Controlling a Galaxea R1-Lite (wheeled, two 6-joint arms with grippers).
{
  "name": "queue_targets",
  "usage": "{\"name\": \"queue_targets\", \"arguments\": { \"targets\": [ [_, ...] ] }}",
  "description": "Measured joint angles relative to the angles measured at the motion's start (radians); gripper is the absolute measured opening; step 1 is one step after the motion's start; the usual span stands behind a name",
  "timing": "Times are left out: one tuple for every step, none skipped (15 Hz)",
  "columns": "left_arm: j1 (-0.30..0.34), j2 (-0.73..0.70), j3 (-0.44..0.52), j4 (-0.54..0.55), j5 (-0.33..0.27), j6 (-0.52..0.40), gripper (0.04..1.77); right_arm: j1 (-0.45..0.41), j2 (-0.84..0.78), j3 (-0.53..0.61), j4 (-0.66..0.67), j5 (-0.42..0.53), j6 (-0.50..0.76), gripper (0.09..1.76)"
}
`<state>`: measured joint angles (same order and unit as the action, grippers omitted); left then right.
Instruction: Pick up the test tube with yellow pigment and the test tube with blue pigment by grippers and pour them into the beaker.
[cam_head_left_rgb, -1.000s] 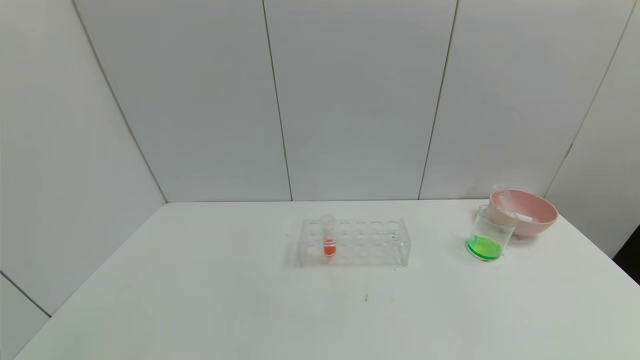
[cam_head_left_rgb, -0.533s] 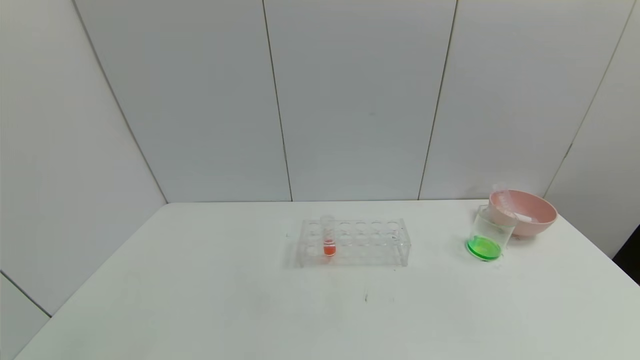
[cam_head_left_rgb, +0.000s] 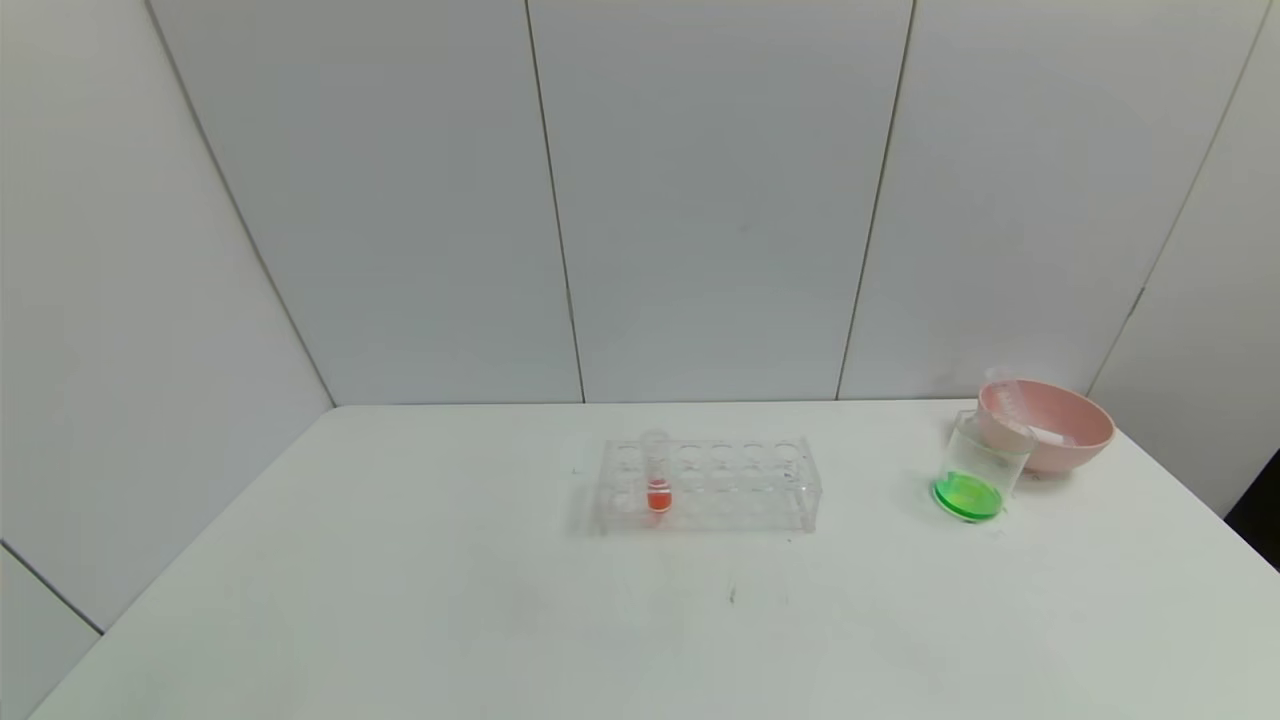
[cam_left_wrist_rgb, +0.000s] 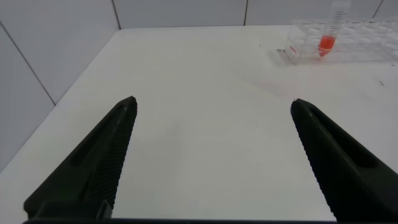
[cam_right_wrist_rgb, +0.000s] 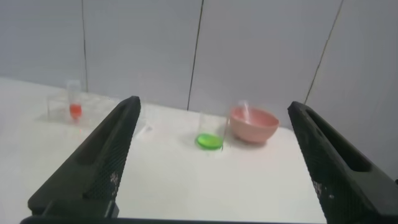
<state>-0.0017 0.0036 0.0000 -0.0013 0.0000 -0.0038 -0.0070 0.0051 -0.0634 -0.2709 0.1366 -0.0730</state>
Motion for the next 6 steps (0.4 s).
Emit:
{"name": "queue_targets", "arguments": {
  "targets": [
    [0.000,0.000,0.000,0.000,0.000,0.000,1.76,0.000,-0.003,0.032,0.078,-0.003,0.002,1.70],
    [0.000,0.000,0.000,0.000,0.000,0.000,1.76,0.000,-0.005,0.047,0.171,-0.029,0.003,1.70],
    [0.000,0.000,0.000,0.000,0.000,0.000,1.76,0.001,-0.006,0.053,0.239,-0.081,0.001,1.70],
    [0.000,0.000,0.000,0.000,0.000,0.000,1.76,0.004,-0.006,0.057,0.280,-0.112,0.001,1.70],
    [0.000,0.000,0.000,0.000,0.000,0.000,1.76,0.006,-0.006,0.058,0.279,-0.116,0.005,1.70],
    [0.000,0.000,0.000,0.000,0.000,0.000,1.76,0.007,-0.006,0.061,0.279,-0.118,0.006,1.70]
  ]
}}
